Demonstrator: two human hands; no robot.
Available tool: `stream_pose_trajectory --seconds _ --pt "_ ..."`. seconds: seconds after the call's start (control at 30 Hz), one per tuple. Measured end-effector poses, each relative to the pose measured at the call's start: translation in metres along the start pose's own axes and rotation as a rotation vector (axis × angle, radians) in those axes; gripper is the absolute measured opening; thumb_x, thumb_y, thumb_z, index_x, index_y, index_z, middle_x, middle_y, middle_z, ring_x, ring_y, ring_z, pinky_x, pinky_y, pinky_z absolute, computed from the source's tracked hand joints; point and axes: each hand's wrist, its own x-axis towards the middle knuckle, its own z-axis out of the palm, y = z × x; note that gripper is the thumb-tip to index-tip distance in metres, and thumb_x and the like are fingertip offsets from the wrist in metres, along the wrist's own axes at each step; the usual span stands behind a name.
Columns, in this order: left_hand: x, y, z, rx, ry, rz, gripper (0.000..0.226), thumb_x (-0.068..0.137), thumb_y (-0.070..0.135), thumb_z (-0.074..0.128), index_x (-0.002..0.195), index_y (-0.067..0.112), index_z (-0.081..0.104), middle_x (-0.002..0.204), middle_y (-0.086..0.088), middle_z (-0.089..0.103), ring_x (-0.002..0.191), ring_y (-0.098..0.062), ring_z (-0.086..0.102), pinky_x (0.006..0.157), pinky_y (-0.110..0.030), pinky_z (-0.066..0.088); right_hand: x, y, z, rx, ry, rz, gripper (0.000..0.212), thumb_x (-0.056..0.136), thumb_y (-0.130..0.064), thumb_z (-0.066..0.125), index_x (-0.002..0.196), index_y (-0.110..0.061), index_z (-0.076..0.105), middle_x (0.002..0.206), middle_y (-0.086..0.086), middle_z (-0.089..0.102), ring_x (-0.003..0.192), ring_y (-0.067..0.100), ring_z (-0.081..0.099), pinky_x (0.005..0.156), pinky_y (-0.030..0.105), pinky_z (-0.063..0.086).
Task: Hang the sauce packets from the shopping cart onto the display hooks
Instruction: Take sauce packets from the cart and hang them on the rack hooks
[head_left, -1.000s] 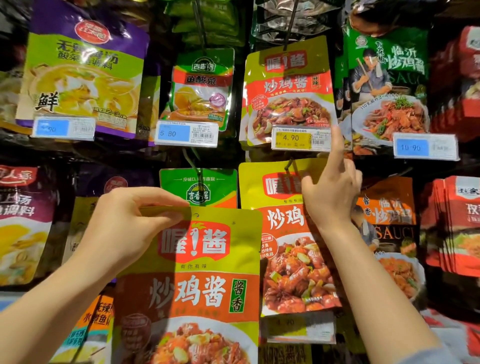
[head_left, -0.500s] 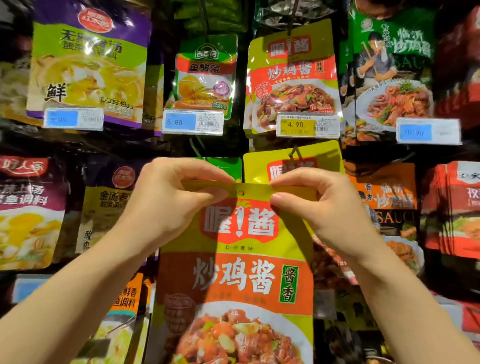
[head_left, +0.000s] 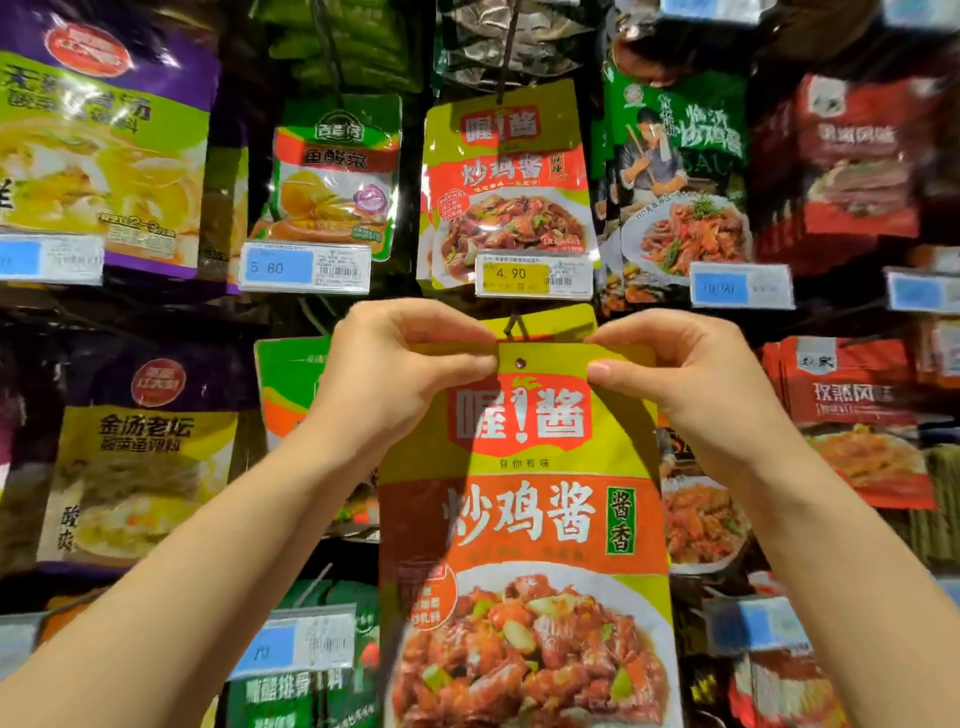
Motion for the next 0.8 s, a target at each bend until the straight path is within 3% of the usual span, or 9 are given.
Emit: stream_pose_trajectory --seconds 0.07,0.17,0.27,0.33,0.4,0.47,0.53,0.7,0.8 --pt "0.012 -0.003 0.005 -0.042 0.012 -0.035 0.020 0.067 0.009 0.080 0.079 0.024 0.072 0.076 0.008 0.073 0.073 -0.004 0.068 0.067 -0.020 0.052 0.013 0.004 0.003 -0.007 0.107 -0.028 0.030 0.075 0.000 0.073 0.097 -0.016 0.061 0.087 0.007 0.070 0.076 0.017 0.069 0.064 0.033 0.059" --pt "0.017 -0.014 0.006 -0.156 0.018 -0.176 0.047 0.064 0.009 0.080 0.105 0.025 0.067 0.078 -0.002 0.067 0.071 -0.011 0.064 0.063 -0.020 0.051 0.032 0.008 0.007 0.085 0.225 -0.009 0.052 0.073 0.004 0.073 0.106 -0.022 0.043 0.078 0.013 0.068 0.060 0.023 0.068 0.052 0.037 0.057" --pt "0.009 -0.033 0.009 -0.246 0.076 -0.296 0.046 0.075 0.003 0.073 0.114 0.024 0.060 0.061 0.010 0.066 0.060 -0.002 0.063 0.052 -0.017 0.047 0.042 0.022 0.008 0.052 0.286 -0.005 0.061 0.071 0.003 0.076 0.109 -0.028 0.040 0.079 0.019 0.067 0.061 0.030 0.068 0.055 0.047 0.057" --pt "0.010 -0.041 0.014 -0.311 0.192 -0.339 0.037 0.079 0.000 0.069 0.107 0.021 0.058 0.052 0.013 0.063 0.055 -0.001 0.064 0.055 -0.023 0.052 0.047 0.033 0.013 0.043 0.326 0.017 0.063 0.069 0.001 0.077 0.102 -0.038 0.040 0.081 0.021 0.066 0.065 0.033 0.068 0.060 0.053 0.056" --pt "0.020 -0.047 0.017 -0.313 0.327 -0.329 0.032 0.077 -0.001 0.072 0.093 0.022 0.056 0.058 0.006 0.066 0.061 -0.009 0.067 0.059 -0.027 0.054 0.053 0.042 0.019 0.052 0.363 0.048 0.066 0.066 -0.004 0.078 0.099 -0.045 0.039 0.085 0.023 0.064 0.070 0.037 0.067 0.063 0.056 0.054" --pt "0.034 -0.053 0.018 -0.239 0.437 -0.292 0.034 0.072 0.003 0.077 0.082 0.024 0.052 0.069 -0.001 0.066 0.072 -0.018 0.067 0.067 -0.032 0.051 0.062 0.048 0.025 0.125 0.379 0.091 0.069 0.068 -0.002 0.077 0.109 -0.040 0.037 0.089 0.017 0.060 0.075 0.035 0.066 0.069 0.055 0.055" --pt "0.048 -0.059 0.020 -0.182 0.501 -0.237 0.036 0.070 0.004 0.079 0.076 0.024 0.050 0.072 -0.002 0.062 0.072 -0.017 0.062 0.066 -0.028 0.047 0.073 0.053 0.030 0.139 0.396 0.109 0.070 0.073 0.003 0.073 0.118 -0.033 0.034 0.085 0.004 0.054 0.074 0.024 0.063 0.075 0.051 0.055" --pt "0.057 -0.076 0.029 0.108 0.489 -0.065 0.031 0.073 0.010 0.077 0.069 0.026 0.052 0.068 0.010 0.057 0.065 -0.002 0.056 0.059 -0.013 0.043 0.085 0.072 0.035 -0.007 0.431 0.076 0.071 0.071 -0.001 0.071 0.107 -0.048 0.031 0.079 0.006 0.065 0.072 0.028 0.066 0.069 0.053 0.054" --pt "0.053 -0.093 0.034 0.193 0.464 -0.044 0.024 0.076 0.011 0.074 0.069 0.026 0.057 0.067 0.012 0.061 0.066 -0.003 0.059 0.063 -0.023 0.048 0.084 0.082 0.037 -0.086 0.430 0.076 0.068 0.073 -0.002 0.071 0.112 -0.042 0.033 0.070 0.002 0.063 0.067 0.025 0.065 0.066 0.050 0.054"
